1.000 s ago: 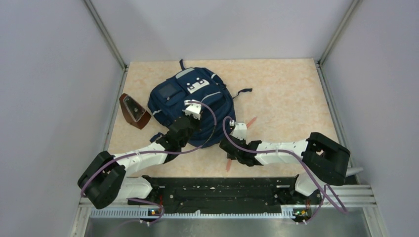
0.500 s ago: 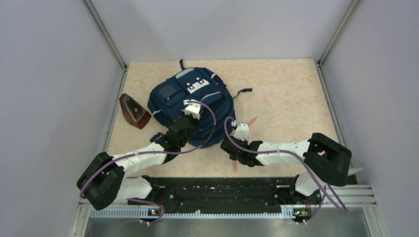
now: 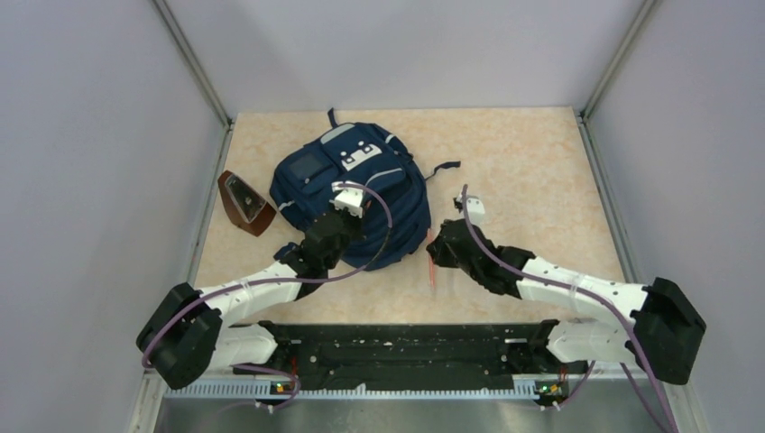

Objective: Pack the student bag
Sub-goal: Pick up the stationery from the center of the board, then place the stationery in the student bag.

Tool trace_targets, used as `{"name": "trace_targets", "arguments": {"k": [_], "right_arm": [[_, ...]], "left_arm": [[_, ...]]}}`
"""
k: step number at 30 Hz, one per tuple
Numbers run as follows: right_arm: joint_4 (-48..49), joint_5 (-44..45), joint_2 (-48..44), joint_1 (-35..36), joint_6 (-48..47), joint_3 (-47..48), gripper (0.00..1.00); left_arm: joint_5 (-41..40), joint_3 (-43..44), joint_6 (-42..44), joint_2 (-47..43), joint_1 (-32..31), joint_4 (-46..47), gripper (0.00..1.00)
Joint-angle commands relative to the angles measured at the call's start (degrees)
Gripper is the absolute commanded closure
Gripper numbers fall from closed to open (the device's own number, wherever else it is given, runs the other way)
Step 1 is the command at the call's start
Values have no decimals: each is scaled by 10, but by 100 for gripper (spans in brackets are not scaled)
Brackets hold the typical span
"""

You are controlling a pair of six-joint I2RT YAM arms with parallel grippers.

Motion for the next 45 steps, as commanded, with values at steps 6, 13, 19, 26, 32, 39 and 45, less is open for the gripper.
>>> {"name": "trace_targets", "arguments": {"k": [6, 13, 19, 26, 32, 39, 45], "right_arm": [[198, -151, 39, -78, -39, 31, 100], [238, -161, 144, -100, -45, 118, 100], [295, -167, 221, -115, -17, 163, 100], [374, -169, 300, -144, 36, 194, 100], [422, -146, 339, -145, 70, 213, 100], [444, -120, 379, -146, 91, 249, 100], [498, -94, 413, -146, 110, 254, 100]], "left_arm": [[25, 4, -12, -25, -1, 49, 100], [26, 1, -9, -28, -1, 52, 100], [30, 0, -9, -32, -1, 52, 100], [36, -3, -14, -36, -1, 54, 100], [33, -3, -12, -38, -1, 55, 100], [36, -5, -11, -43, -2, 55, 100], [41, -5, -12, -44, -2, 55, 100]]}}
